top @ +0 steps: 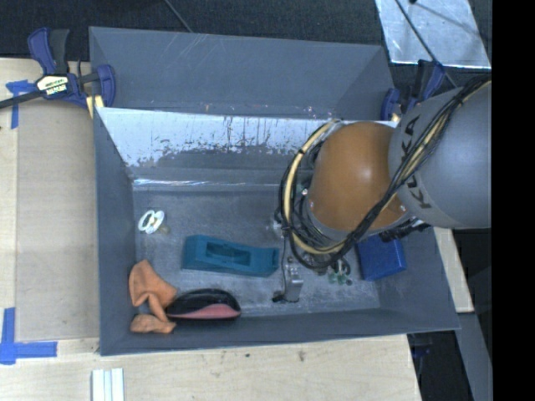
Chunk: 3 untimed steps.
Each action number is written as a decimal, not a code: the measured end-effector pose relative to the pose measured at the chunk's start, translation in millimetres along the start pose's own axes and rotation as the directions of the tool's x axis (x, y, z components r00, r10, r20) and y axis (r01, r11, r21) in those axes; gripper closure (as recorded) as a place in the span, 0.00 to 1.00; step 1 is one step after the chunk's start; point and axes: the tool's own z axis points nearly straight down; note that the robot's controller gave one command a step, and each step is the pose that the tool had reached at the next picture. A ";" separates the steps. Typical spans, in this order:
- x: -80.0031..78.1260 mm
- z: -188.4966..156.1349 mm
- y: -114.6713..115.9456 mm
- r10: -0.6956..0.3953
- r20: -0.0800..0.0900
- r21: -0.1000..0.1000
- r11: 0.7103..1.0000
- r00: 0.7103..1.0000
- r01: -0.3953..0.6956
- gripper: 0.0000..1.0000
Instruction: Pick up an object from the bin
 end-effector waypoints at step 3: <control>-35.5 24.1 53.9 0.015 0.009 0.000 1.000 1.000 -0.015 0.00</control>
Offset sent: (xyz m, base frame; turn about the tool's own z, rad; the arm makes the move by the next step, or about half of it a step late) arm 0.0313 0.0555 -0.0584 0.0307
